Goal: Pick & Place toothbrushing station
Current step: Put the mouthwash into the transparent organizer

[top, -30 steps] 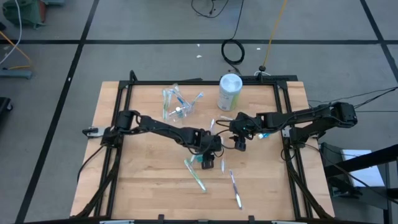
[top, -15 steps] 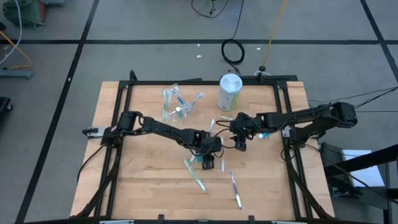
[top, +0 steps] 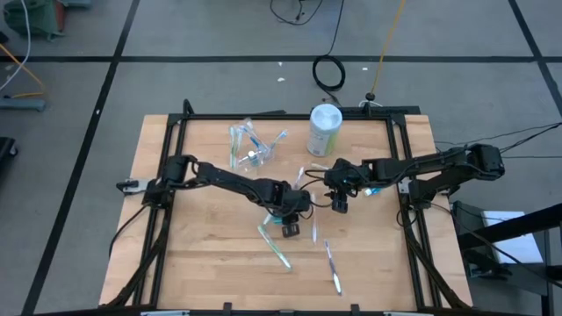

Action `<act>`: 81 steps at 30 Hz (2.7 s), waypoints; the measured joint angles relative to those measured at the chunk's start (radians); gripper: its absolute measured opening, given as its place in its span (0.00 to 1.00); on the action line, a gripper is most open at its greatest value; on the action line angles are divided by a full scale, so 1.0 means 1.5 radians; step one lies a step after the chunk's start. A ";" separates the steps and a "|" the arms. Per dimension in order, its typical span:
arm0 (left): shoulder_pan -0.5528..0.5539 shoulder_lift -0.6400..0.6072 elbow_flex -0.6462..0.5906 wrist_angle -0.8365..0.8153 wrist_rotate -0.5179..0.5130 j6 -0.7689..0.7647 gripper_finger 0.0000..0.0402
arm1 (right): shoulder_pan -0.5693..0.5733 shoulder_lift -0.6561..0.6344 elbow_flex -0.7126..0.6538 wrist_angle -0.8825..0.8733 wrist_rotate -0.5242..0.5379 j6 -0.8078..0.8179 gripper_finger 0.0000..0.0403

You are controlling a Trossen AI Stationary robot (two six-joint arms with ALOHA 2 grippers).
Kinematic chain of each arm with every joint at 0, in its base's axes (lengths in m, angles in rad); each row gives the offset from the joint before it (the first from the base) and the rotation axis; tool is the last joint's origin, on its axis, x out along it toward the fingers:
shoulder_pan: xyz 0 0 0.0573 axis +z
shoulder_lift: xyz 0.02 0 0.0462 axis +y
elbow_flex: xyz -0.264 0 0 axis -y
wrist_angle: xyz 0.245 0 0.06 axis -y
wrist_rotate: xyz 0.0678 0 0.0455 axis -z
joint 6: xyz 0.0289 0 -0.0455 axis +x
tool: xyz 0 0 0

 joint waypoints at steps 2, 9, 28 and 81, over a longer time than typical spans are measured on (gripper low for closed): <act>0.000 -0.027 0.000 -0.012 0.000 0.000 0.22 | 0.000 0.000 0.000 0.000 0.000 0.000 0.42; -0.001 -0.168 0.000 -0.049 -0.014 0.015 0.21 | 0.000 0.000 0.000 -0.001 0.000 0.000 0.42; 0.019 -0.521 -0.045 -0.080 -0.383 0.147 0.21 | 0.000 0.000 0.000 -0.002 0.001 0.003 0.42; 0.251 -0.341 -0.777 1.212 -0.417 0.195 0.21 | 0.000 0.000 0.000 0.106 0.001 -0.070 0.42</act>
